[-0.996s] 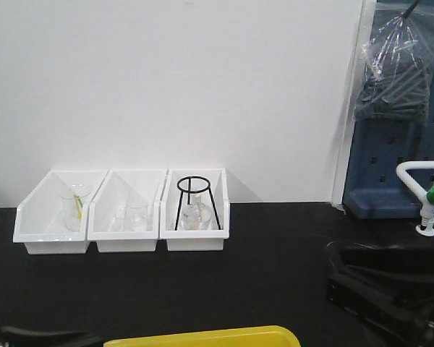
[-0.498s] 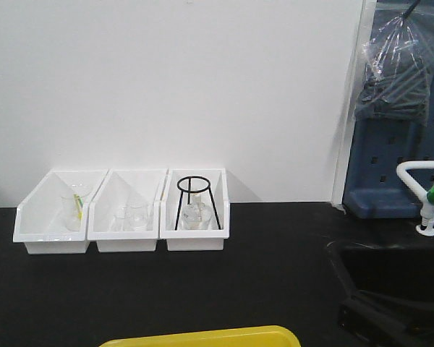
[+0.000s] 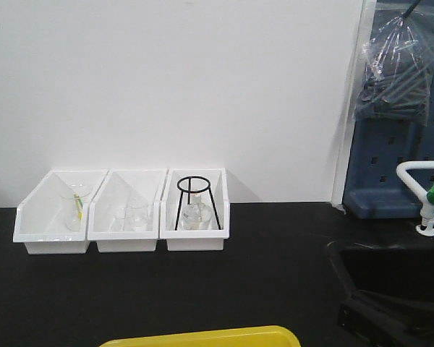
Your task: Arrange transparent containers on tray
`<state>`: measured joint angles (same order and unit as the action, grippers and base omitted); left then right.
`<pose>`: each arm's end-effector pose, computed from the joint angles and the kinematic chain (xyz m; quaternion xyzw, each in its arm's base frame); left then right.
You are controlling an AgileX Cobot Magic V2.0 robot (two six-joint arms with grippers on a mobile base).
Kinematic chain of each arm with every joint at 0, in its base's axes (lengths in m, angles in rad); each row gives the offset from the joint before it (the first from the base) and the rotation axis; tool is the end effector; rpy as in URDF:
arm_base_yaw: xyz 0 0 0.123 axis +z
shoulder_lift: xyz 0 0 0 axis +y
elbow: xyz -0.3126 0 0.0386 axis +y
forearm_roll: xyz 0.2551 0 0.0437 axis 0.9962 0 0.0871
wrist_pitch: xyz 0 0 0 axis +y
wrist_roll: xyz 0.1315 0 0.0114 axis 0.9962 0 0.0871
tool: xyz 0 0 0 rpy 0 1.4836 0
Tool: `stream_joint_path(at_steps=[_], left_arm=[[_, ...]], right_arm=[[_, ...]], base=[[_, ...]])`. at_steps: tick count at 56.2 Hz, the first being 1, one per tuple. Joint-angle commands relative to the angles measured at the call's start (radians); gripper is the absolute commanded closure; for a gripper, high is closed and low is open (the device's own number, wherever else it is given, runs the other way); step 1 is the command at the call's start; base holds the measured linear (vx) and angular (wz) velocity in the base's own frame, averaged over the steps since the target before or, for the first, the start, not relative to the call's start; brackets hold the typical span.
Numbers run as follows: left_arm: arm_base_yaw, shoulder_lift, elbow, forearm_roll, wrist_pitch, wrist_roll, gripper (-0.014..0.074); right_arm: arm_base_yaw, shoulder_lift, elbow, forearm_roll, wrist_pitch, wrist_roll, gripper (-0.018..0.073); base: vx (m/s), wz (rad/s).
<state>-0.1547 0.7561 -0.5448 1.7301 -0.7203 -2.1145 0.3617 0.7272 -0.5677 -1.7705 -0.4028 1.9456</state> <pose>0.1394 -0.1087 0.3288 0.1442 0.7600 -0.4052 0.4872 0.1423 0.1080 0.3433 -0.2023 0.7288 0.3077 0.5773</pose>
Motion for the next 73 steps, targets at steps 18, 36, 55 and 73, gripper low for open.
stream_joint_path(at_steps=[18, 36, 55, 73], left_arm=[[-0.006, 0.038, -0.027, -0.732, 0.158, 0.786, 0.0596], [-0.006, 0.021, -0.026, -1.817, 0.587, 1.969, 0.0596], [0.042, -0.437, 0.322, -1.843, 0.644, 2.187, 0.0596], [0.126, -0.778, 0.603, -1.842, 0.759, 2.228, 0.0596]], right_arm=[[-0.005, -0.006, -0.029, -0.023, 0.026, -0.002, 0.0571], [-0.005, -0.006, -0.029, -0.023, 0.026, -0.002, 0.0571], [-0.005, -0.006, -0.029, -0.023, 0.026, -0.002, 0.0571], [-0.005, -0.006, -0.029, -0.023, 0.02, -0.002, 0.0571]], base=[[0.0, 0.0], [0.0, 0.0], [0.0, 0.0], [0.0, 0.0]])
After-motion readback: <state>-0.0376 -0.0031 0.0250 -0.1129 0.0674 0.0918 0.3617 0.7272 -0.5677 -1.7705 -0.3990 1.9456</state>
